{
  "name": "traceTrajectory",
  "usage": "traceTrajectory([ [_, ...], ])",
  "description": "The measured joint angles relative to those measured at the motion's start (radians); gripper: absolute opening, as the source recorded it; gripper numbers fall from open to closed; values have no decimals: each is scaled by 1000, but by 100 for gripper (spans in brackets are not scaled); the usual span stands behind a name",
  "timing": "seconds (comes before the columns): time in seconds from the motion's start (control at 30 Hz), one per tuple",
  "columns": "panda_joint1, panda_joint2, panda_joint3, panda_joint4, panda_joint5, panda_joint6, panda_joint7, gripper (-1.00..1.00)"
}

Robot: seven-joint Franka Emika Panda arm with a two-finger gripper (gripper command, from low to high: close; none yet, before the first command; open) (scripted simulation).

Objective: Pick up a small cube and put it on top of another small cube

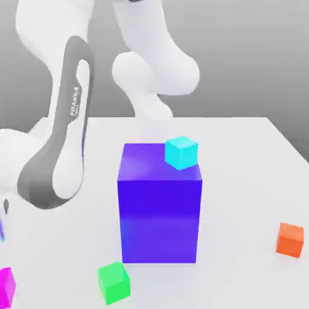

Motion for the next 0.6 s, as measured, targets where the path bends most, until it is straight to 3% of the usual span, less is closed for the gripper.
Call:
traceTrajectory([
  [0.3, 86, -285, 134, -323, -54, 36, -237, -100],
  [0.47, 105, -175, 128, -350, -106, 171, -229, -100],
  [0.5, 109, -147, 124, -349, -115, 197, -223, 100],
  [0.6, 109, -147, 124, -349, -115, 198, -223, 100],
])
